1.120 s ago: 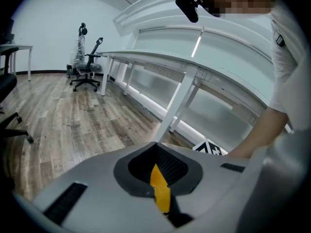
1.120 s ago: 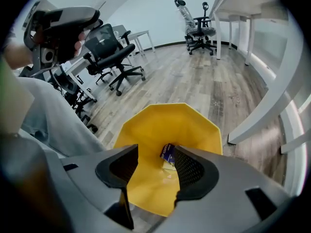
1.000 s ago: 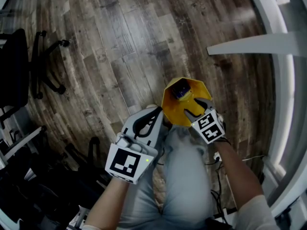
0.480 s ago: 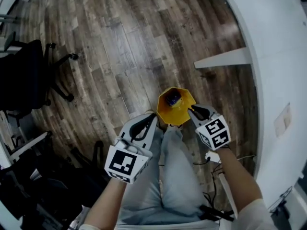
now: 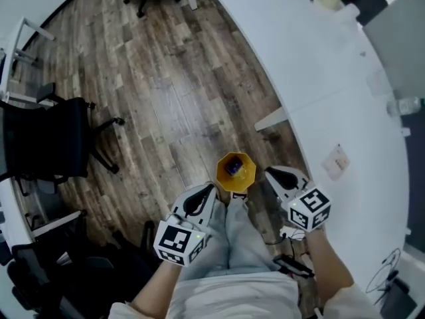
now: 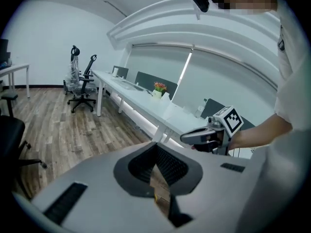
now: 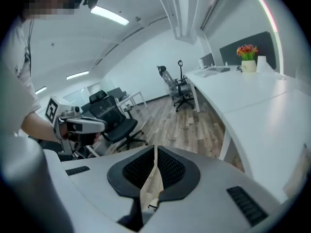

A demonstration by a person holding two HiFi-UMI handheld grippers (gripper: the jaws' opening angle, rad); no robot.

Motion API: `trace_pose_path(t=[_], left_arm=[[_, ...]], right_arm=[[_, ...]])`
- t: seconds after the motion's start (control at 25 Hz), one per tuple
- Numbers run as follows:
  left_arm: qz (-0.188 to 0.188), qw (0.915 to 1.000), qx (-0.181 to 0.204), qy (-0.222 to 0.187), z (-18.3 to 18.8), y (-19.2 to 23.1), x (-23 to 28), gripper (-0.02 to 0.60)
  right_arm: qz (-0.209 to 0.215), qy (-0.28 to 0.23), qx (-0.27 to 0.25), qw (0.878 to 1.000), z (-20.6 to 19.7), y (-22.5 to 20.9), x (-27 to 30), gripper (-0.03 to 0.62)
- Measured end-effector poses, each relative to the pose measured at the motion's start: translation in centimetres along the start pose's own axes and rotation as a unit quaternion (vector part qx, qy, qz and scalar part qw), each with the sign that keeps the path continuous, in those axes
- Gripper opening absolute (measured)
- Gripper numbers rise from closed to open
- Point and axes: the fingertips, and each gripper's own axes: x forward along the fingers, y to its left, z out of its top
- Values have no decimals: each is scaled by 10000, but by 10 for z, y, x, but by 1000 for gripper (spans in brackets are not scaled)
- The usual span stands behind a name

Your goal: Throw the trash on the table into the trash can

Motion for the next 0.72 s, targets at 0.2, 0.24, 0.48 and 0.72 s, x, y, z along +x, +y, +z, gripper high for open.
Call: trace_pose_path(t=[0.2, 0.24, 0.48, 0.72], left_arm=[[-24, 9997, 238, -14, 32, -18, -16, 2], [-56, 9995, 313, -10, 37, -24, -19, 2], [-255, 9986, 469, -69, 75, -56, -38, 2], [-329, 9964, 743, -259, 98, -70, -41, 2]], right_arm=[[-277, -723, -42, 9970, 58, 21, -49, 46], [-316, -831, -38, 9960, 67, 27, -57, 46], [-348, -1240, -106, 9916, 109, 61, -86, 44], [-514, -1298, 47, 9902, 121, 70, -109, 43]])
